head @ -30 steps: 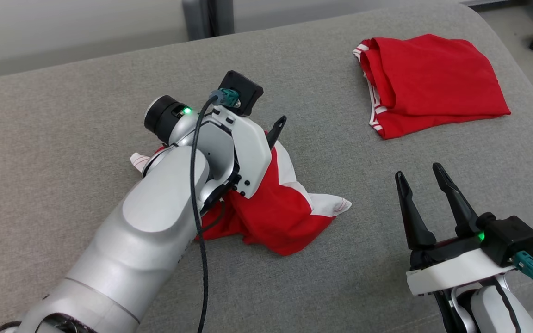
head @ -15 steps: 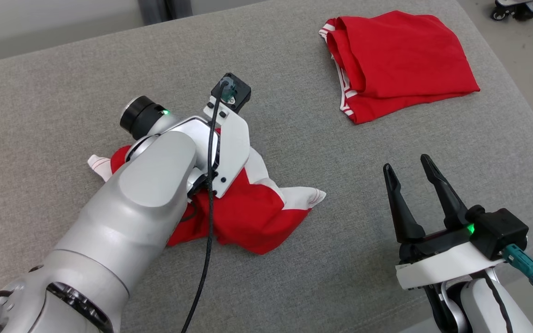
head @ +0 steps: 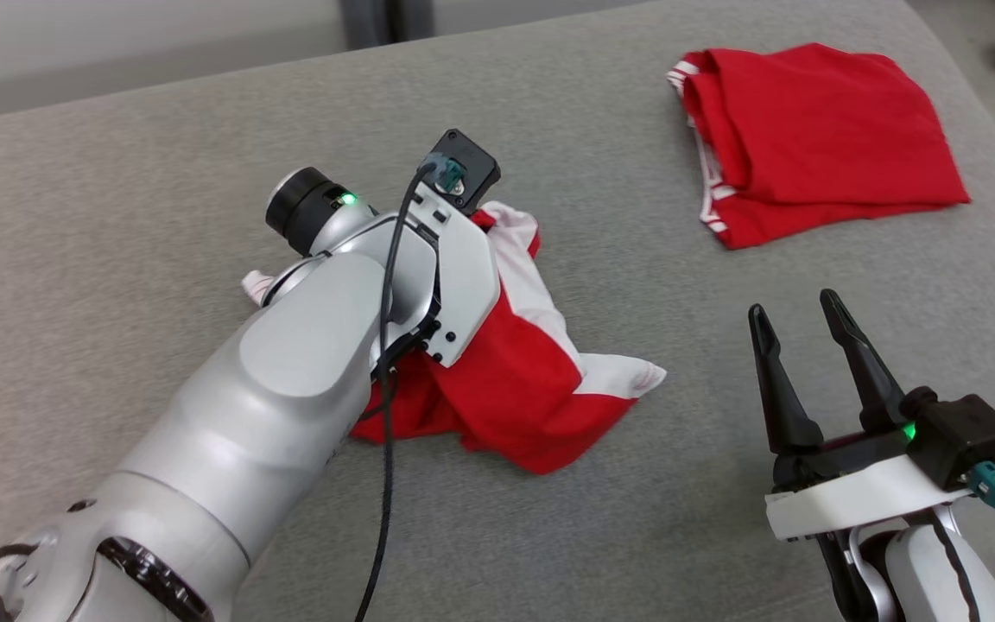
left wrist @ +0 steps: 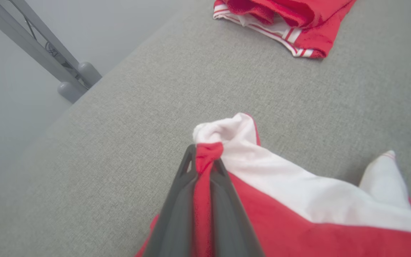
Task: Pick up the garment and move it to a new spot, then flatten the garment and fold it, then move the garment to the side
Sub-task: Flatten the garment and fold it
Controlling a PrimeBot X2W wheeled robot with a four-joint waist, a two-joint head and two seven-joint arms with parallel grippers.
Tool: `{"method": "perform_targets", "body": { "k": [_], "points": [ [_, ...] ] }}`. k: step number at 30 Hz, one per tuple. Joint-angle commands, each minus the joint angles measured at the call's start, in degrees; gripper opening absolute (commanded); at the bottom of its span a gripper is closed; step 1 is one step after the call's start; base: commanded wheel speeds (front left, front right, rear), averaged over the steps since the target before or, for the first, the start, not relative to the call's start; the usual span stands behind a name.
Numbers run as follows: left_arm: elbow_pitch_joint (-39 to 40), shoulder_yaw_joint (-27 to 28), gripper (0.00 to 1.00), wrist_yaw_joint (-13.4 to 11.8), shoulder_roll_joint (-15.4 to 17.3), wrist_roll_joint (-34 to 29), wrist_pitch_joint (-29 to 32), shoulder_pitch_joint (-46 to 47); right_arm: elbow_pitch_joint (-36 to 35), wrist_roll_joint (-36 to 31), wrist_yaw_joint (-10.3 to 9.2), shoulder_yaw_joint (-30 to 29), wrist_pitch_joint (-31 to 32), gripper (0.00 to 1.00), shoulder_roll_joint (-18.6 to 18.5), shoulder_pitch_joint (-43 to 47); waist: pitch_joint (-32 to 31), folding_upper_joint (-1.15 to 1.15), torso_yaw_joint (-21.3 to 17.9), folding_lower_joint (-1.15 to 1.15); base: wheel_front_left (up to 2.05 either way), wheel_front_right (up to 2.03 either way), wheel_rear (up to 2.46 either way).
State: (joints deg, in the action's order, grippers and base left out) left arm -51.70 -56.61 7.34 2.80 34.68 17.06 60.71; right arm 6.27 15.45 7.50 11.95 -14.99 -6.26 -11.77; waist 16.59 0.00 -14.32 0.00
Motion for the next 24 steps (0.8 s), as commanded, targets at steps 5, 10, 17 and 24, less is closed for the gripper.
{"method": "perform_targets", "body": {
  "k": [5,10,17,24],
  "points": [
    [3.41,4.01,0.00,-1.70,3.23,1.86,-13.47,-5.08,-0.66,-0.61,-0.01,-1.07,-0.34,1.00,-1.49,2.00,-2.04,0.00,7.40,0.00,0.00,0.00,0.00],
    [7.46,7.75,0.00,-4.77,5.74,3.47,-23.26,-10.63,-0.54,-0.95,-0.01,-1.18,-0.34,1.00,-2.53,2.79,-2.99,0.00,11.35,0.00,0.00,0.00,0.00],
    [18.77,14.72,0.00,-8.33,8.85,9.19,-31.22,-24.12,-0.38,-0.71,-0.01,-1.39,-0.34,1.00,-2.99,3.20,-4.43,0.00,15.80,0.00,0.00,0.00,0.00],
    [31.15,19.63,0.64,-13.55,10.74,11.03,-32.13,-37.87,-0.25,-0.45,-0.01,-1.46,-0.34,1.00,-3.46,4.10,-4.68,0.00,18.00,0.00,0.00,0.00,0.00]
  ]
}}
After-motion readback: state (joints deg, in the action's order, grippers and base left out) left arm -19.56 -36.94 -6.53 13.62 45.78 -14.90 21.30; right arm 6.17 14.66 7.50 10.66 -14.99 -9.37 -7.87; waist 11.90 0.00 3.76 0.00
